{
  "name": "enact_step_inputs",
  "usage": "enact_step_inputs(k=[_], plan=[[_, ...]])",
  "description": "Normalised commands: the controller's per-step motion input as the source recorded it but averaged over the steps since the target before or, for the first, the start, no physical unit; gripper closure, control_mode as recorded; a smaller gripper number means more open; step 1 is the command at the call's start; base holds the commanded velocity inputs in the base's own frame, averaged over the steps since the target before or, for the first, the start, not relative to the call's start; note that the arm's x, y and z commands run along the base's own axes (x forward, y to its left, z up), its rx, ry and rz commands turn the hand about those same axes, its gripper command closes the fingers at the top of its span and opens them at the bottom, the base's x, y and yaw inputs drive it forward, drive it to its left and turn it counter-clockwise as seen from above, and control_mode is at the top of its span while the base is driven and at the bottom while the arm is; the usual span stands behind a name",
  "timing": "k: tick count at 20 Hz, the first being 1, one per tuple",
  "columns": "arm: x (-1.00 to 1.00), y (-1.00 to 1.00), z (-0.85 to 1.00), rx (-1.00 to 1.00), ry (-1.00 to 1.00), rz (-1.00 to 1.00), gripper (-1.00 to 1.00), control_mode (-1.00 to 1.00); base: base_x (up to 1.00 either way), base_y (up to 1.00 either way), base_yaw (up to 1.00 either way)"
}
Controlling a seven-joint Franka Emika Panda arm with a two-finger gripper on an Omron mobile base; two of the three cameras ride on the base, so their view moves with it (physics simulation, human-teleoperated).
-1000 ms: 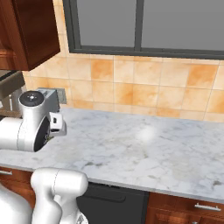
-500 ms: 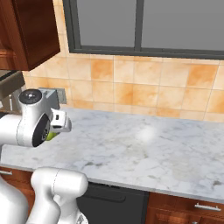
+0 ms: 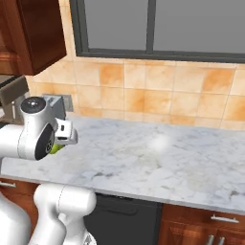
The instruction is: Place the pear in the correct fridge rack based on whether it is a fruit or vegetable. Finally, close the fridge door.
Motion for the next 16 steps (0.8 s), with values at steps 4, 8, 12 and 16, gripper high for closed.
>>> enact_step_inputs(k=[4,8,12,16], plan=[[0.00,0.00,0.00,0.00,0.00,0.00,1.00,1.00,-0.54,-0.21,-0.52],[0.00,0.00,0.00,0.00,0.00,0.00,1.00,1.00,-0.01,0.00,-0.93],[0.00,0.00,0.00,0.00,0.00,0.00,1.00,1.00,0.00,0.00,-0.96],[0.00,0.00,0.00,0.00,0.00,0.00,1.00,1.00,0.00,0.00,-0.95]])
